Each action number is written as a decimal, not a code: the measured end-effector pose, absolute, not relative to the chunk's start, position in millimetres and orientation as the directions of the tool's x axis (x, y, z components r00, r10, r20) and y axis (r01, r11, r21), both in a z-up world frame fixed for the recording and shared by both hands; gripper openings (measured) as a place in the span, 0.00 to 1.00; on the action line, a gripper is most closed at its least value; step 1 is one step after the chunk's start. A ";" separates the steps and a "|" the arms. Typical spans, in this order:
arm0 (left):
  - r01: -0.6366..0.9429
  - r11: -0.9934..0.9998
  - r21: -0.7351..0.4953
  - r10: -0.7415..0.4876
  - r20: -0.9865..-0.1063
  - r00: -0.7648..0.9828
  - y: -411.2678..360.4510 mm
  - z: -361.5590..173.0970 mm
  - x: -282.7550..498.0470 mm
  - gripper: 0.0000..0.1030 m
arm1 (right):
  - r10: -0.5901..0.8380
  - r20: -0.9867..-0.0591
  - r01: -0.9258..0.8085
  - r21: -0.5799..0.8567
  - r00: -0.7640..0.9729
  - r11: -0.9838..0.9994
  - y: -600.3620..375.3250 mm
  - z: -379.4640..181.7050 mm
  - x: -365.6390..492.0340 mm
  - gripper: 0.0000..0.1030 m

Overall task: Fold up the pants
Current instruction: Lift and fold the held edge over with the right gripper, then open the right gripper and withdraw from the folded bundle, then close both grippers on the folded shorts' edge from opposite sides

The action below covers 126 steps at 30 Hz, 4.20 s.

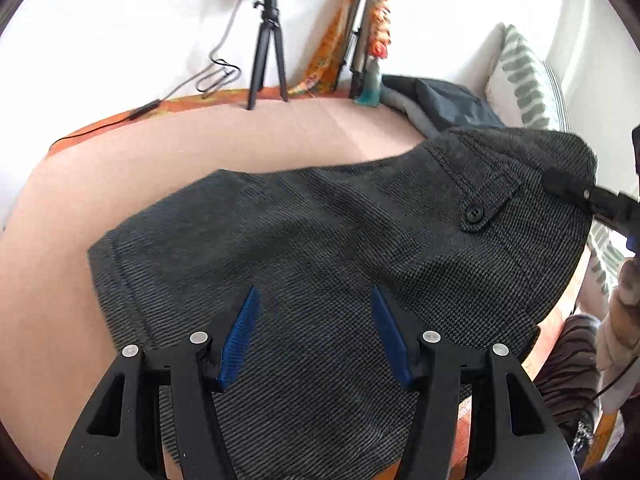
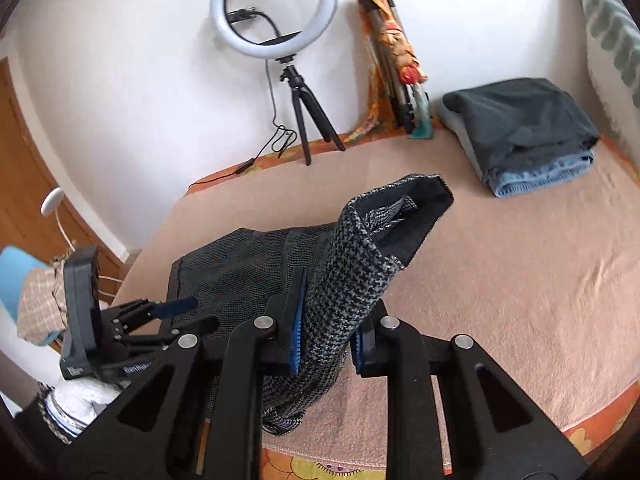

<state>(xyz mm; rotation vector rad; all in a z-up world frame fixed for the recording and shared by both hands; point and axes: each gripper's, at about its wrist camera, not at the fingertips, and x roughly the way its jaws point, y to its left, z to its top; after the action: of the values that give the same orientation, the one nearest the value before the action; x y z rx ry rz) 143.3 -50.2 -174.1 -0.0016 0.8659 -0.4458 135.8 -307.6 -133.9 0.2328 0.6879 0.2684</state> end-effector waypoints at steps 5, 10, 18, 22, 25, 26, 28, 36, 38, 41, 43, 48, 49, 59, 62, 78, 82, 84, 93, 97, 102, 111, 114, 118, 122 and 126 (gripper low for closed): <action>0.274 0.934 -0.229 -0.355 -0.680 0.642 15.6 -140.9 130.8 0.56 | 0.305 -0.600 -0.288 0.127 0.740 0.949 -258.6 -115.0 129.9 0.19; 0.192 0.945 -0.264 -0.322 -0.650 0.688 60.1 -128.5 122.2 0.56 | 0.326 -0.615 -0.427 -0.020 0.718 0.904 -202.9 -110.7 121.0 0.19; 0.135 0.940 -0.313 -0.310 -0.621 0.720 92.4 -123.6 121.8 0.56 | 0.378 -0.671 -0.632 -0.175 0.638 0.755 -109.8 -127.1 106.0 0.19; 0.108 0.938 -0.330 -0.298 -0.608 0.736 107.3 -122.6 122.0 0.56 | 0.383 -0.700 -0.693 -0.223 0.603 0.685 -72.3 -144.8 104.8 0.19; 0.088 0.937 -0.337 -0.288 -0.607 0.741 118.4 -124.5 124.2 0.56 | 0.390 -0.726 -0.739 -0.237 0.566 0.631 -47.8 -159.8 102.6 0.19; 0.082 0.937 -0.339 -0.285 -0.608 0.741 121.5 -125.6 125.2 0.56 | 0.391 -0.736 -0.753 -0.240 0.553 0.613 -40.1 -165.3 101.4 0.19; 0.074 0.937 -0.342 -0.282 -0.612 0.739 126.8 -127.4 126.5 0.56 | 0.393 -0.753 -0.776 -0.239 0.527 0.583 -29.1 -176.1 99.1 0.19; 0.114 0.941 -0.320 -0.301 -0.633 0.713 114.6 -132.5 139.6 0.56 | 0.423 -0.784 -0.806 -0.160 0.455 0.569 -24.1 -195.8 95.6 0.30; 0.133 0.940 -0.313 -0.311 -0.635 0.707 107.8 -132.2 144.0 0.56 | 0.465 -0.773 -0.809 -0.102 0.431 0.578 -36.7 -186.9 91.2 0.35; 0.161 0.935 -0.316 -0.335 -0.637 0.695 98.4 -133.1 151.9 0.56 | 0.529 -0.738 -0.784 0.000 0.419 0.621 -70.3 -172.6 86.2 0.38; 0.187 0.932 -0.312 -0.352 -0.646 0.678 89.7 -135.2 157.9 0.56 | 0.543 -0.712 -0.735 0.055 0.446 0.675 -98.8 -166.6 86.9 0.40; 0.244 0.933 -0.265 -0.360 -0.695 0.622 63.5 -151.3 176.1 0.56 | 0.503 -0.712 -0.602 0.141 0.490 0.786 -155.9 -176.6 95.2 0.42; 0.244 0.933 -0.263 -0.358 -0.706 0.611 60.9 -156.4 179.3 0.56 | 0.501 -0.726 -0.595 0.158 0.471 0.788 -160.7 -182.2 97.1 0.42; 0.206 0.977 -0.059 -0.162 -0.832 0.530 64.3 -204.4 180.1 0.56 | 0.440 -0.801 -0.652 0.083 0.406 0.753 -156.4 -219.2 93.6 0.42; 0.179 0.983 -0.046 -0.140 -0.818 0.558 76.2 -194.8 171.7 0.56 | 0.461 -0.807 -0.684 0.102 0.368 0.723 -159.3 -206.9 98.4 0.43; 0.455 0.889 -0.044 -0.316 -0.779 0.542 5.4 -159.8 103.4 0.56 | 0.571 -0.728 -0.367 0.448 0.380 0.815 -217.9 -199.6 298.8 0.55; 0.481 0.875 -0.056 -0.323 -0.807 0.495 -2.4 -172.5 103.6 0.56 | 0.501 -0.790 -0.353 0.384 0.353 0.853 -200.2 -221.5 320.8 0.35; 0.489 0.871 -0.058 -0.324 -0.814 0.482 -4.1 -176.7 104.8 0.56 | 0.472 -0.811 -0.334 0.364 0.344 0.869 -194.0 -232.7 333.6 0.31; 0.499 0.861 -0.095 -0.349 -0.824 0.446 -8.6 -186.6 95.6 0.57 | 0.432 -0.823 -0.285 0.342 0.369 0.895 -176.6 -250.2 347.3 0.20; 0.497 0.862 -0.102 -0.353 -0.824 0.443 -10.5 -180.9 98.8 0.58 | 0.431 -0.821 -0.289 0.338 0.375 0.896 -176.5 -242.1 343.1 0.20; 0.450 0.860 -0.240 -0.458 -0.750 0.477 20.2 -151.6 110.8 0.63 | 0.506 -0.772 -0.295 0.416 0.386 0.860 -205.0 -205.4 315.6 0.38; 0.118 0.752 -0.649 -0.621 -0.637 0.456 122.1 -162.3 204.7 0.69 | 0.605 -0.722 -0.283 0.535 0.336 0.796 -255.5 -201.5 225.6 0.74; 0.100 0.778 -0.621 -0.591 -0.668 0.453 125.0 -173.6 225.5 0.69 | 0.606 -0.733 -0.265 0.545 0.308 0.795 -261.9 -217.3 203.1 0.74; 0.086 0.763 -0.641 -0.610 -0.668 0.426 123.2 -192.8 241.5 0.69 | 0.612 -0.743 -0.241 0.563 0.271 0.790 -266.4 -236.0 182.2 0.74; 0.083 0.783 -0.617 -0.588 -0.690 0.421 122.4 -203.8 256.6 0.69 | 0.633 -0.733 -0.223 0.593 0.248 0.774 -265.7 -246.7 172.0 0.74; 0.071 0.792 -0.607 -0.576 -0.703 0.417 123.2 -213.0 268.8 0.69 | 0.648 -0.726 -0.209 0.614 0.230 0.761 -264.4 -254.5 166.7 0.74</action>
<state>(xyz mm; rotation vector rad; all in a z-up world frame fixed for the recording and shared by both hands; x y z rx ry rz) 268.8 123.2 -213.0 -0.5400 1.0733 -0.4315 166.7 -264.4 -254.5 0.4330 1.2036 0.6156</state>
